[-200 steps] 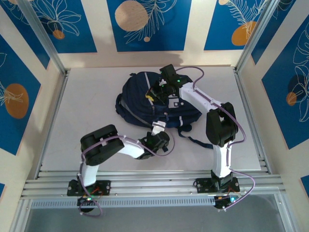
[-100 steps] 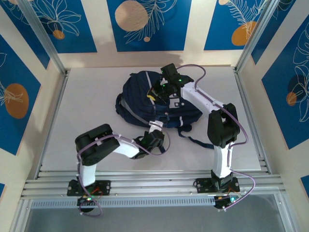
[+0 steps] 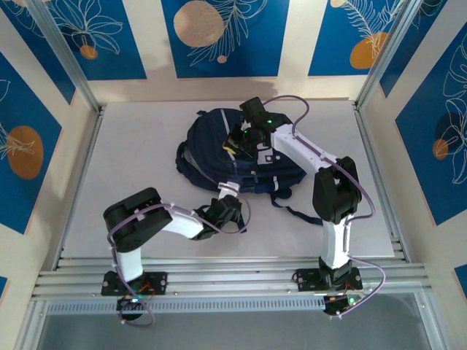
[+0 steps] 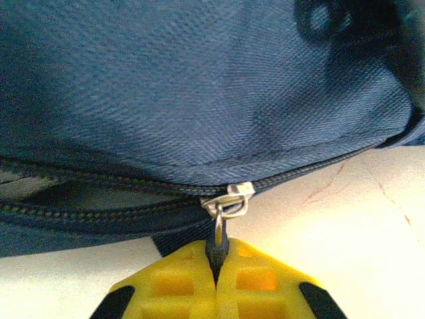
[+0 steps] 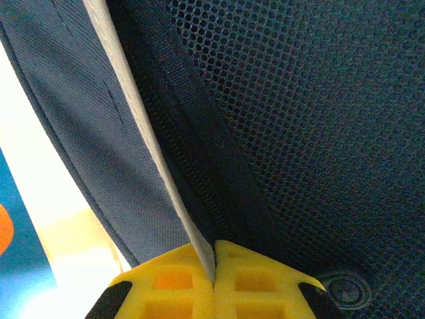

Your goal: Pack the student bag

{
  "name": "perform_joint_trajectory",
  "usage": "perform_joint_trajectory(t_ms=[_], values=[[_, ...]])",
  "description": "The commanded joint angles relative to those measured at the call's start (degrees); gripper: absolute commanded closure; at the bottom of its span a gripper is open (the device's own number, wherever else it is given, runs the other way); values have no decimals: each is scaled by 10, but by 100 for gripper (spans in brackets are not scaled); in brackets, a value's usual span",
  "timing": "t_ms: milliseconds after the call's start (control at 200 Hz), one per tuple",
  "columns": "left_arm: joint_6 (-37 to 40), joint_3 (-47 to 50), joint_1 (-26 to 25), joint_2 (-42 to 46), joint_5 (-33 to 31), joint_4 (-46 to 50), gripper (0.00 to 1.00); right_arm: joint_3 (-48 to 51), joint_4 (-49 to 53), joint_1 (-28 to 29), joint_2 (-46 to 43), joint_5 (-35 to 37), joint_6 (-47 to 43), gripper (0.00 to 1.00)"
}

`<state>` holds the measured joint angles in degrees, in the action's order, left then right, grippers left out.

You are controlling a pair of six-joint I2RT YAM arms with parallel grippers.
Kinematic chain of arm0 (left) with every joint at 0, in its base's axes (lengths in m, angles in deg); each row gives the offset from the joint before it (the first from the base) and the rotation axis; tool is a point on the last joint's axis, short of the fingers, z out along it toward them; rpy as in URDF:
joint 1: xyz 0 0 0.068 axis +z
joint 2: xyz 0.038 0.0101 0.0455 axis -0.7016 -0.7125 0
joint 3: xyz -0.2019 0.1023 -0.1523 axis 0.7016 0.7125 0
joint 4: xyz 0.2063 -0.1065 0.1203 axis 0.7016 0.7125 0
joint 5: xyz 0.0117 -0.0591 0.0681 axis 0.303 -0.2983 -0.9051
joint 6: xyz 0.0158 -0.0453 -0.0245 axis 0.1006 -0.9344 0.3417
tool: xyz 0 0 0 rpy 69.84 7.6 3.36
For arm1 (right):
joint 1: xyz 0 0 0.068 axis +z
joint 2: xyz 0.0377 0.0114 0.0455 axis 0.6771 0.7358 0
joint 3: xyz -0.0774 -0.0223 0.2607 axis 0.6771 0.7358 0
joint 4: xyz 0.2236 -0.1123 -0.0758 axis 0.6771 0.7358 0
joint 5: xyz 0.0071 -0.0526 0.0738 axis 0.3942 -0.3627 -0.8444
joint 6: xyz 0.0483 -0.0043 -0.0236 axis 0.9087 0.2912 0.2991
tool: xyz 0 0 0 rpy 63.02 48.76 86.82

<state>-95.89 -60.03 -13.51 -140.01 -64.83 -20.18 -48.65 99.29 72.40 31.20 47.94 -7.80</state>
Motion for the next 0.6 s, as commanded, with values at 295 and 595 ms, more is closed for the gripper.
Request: perform_joint_trajectory(t_ms=[295, 595], values=[[-9, 39, 28, 35, 10, 6, 100, -17, 67, -10, -22, 58, -32, 100], [-2, 61, 51, 64, 53, 12, 100, -24, 89, -10, -23, 73, -64, 100]])
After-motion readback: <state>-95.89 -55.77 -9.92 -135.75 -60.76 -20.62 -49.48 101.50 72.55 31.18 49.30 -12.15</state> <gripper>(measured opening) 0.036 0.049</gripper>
